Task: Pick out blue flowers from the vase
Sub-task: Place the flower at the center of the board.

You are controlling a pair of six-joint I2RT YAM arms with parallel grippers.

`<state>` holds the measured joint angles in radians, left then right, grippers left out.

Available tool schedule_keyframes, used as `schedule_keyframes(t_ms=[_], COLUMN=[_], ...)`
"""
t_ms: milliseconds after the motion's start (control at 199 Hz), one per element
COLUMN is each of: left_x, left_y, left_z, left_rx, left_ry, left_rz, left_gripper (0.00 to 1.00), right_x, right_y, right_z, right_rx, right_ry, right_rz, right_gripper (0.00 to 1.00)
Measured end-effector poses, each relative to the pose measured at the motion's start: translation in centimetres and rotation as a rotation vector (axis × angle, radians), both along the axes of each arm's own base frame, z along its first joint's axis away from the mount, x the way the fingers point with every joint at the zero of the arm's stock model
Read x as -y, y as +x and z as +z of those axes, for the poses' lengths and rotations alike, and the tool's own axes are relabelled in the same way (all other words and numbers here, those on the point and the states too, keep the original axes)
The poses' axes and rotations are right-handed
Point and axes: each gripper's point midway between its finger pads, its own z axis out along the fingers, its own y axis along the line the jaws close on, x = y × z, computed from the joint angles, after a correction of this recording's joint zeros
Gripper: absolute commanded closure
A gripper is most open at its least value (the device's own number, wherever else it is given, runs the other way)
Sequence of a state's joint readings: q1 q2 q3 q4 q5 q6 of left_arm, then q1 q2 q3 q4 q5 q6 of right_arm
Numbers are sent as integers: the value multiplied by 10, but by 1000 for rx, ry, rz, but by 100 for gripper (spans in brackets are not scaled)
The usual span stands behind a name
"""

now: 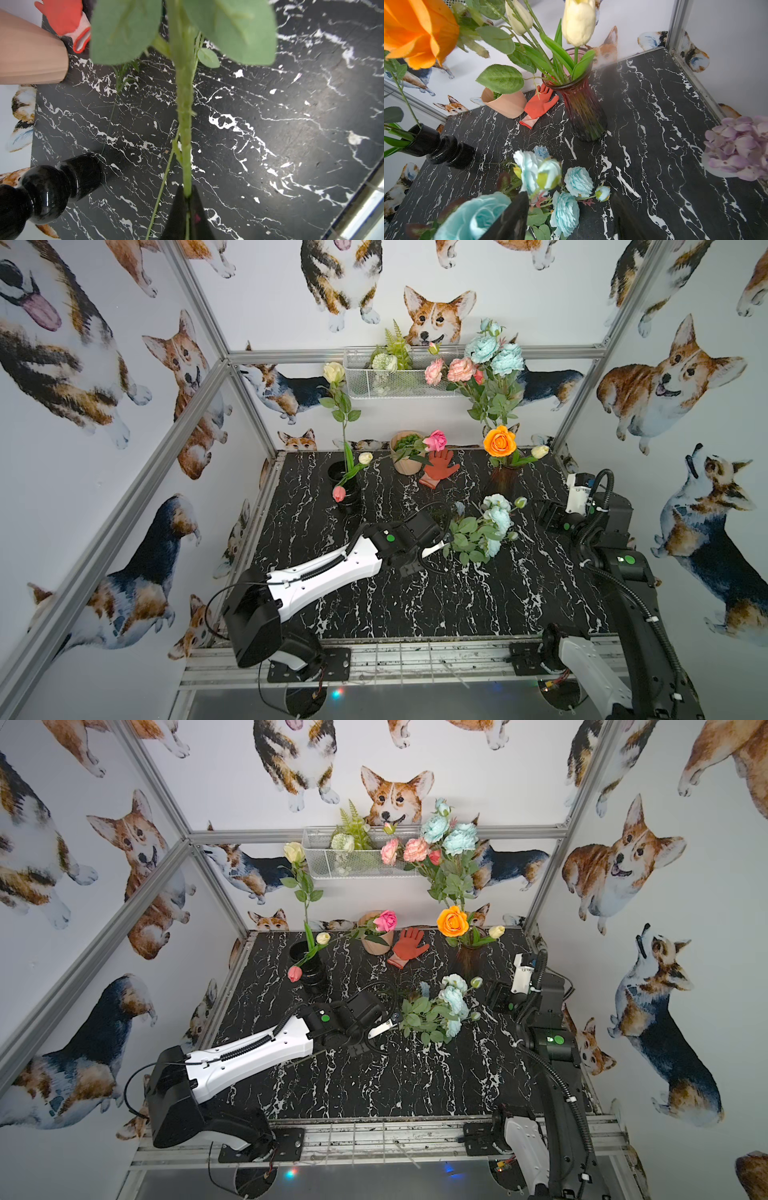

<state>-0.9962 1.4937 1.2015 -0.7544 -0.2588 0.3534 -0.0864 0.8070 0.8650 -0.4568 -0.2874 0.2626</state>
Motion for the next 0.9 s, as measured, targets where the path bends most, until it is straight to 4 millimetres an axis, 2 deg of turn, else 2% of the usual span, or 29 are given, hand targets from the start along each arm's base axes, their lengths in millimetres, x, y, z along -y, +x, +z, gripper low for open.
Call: schedule_keyframes(t_ms=[125, 306, 512, 778, 903], left_x=[-7, -1, -5, -10, -7], left_y=[12, 31, 57, 87, 94], left_z=[-14, -15, -25, -29, -35], left_rx=[9, 66, 92, 121, 122], left_ry=[79, 163, 251, 268, 258], left_rz=[-7, -46, -66, -54, -58], left_gripper=[100, 100, 100, 100, 100], right_x=[1, 0, -2, -2, -3], right_y=[-1, 2, 7, 13, 15], right_z=[-6, -11, -12, -16, -17], right_rx=[-11, -21, -9, -7, -6], right_ry=[7, 26, 41, 45, 47], right_rz=[-7, -8, 6, 11, 14], right_gripper=[34, 35, 35, 35, 35])
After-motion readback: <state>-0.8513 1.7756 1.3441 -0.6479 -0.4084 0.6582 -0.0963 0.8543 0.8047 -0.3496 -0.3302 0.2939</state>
